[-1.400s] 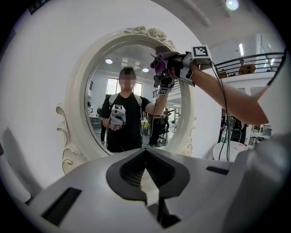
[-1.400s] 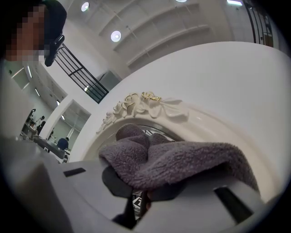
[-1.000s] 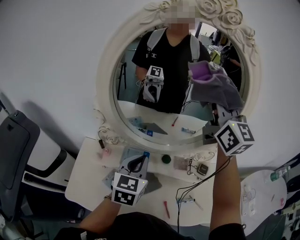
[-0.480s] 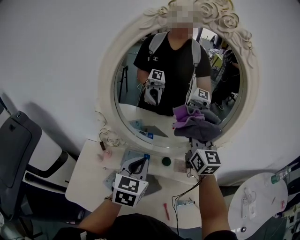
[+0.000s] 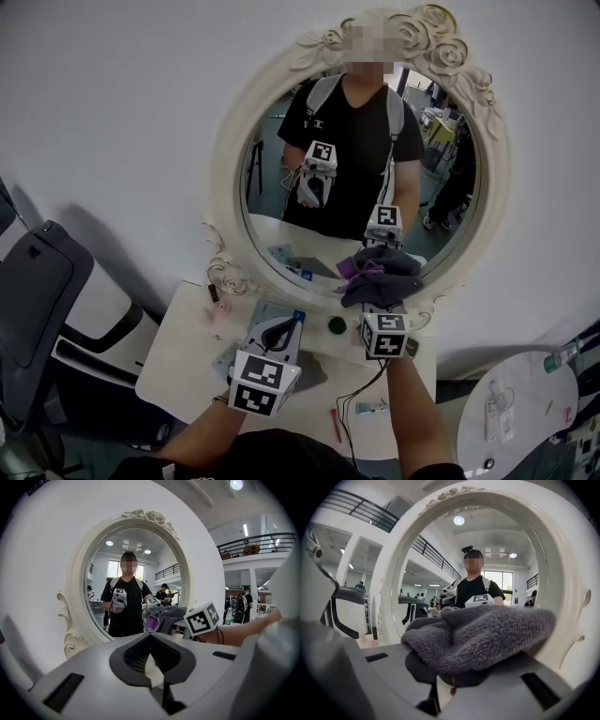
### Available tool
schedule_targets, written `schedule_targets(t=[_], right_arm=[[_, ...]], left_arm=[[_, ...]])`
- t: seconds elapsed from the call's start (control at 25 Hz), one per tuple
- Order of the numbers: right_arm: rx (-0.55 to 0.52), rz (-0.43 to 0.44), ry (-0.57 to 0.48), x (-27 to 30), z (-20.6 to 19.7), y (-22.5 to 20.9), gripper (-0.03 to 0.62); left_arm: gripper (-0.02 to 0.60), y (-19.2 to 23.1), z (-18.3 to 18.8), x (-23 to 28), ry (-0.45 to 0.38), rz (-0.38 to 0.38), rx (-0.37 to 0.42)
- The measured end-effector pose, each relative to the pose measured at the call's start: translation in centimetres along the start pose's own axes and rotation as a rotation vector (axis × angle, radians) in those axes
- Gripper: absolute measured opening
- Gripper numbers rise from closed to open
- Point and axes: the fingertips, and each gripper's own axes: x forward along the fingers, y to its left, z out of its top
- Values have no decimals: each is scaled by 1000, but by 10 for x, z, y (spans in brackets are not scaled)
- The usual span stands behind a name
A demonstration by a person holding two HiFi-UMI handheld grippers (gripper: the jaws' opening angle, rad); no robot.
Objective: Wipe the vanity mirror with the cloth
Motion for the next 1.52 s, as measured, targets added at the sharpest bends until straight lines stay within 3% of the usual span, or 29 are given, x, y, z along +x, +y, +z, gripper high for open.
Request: schedule_targets(t=[0.08, 0.2, 0.36, 0.48, 0.64, 0.84, 1.08, 1.24, 1.52], right_arm=[[-36, 35, -73, -14, 40, 21, 29], [-77, 125, -284, -39, 148, 51, 31], [-109, 159, -480, -73, 294, 59, 30], [-150, 141, -538, -82, 374, 50, 30], [-127, 105, -532, -71, 429, 27, 31], [-157, 49, -568, -59, 442, 20, 31], [-139, 90, -581, -47, 418, 37, 30], [-124, 108, -578, -39, 385, 45, 30], [-41, 125, -487, -16, 298, 61, 30]], left_arm=[[0, 1, -3, -3, 6, 5, -2], [0, 5, -3, -5, 0, 18, -12], [0, 10, 1, -10, -17, 32, -16], [0, 20, 1, -13, -26, 52, -26], [0, 34, 3, -20, -39, 81, -37], [0, 49, 0, -22, -38, 100, -50], [0, 51, -7, -12, -13, 85, -55], [0, 48, -9, -6, 1, 70, -58], [0, 46, -10, -3, 5, 60, -55]])
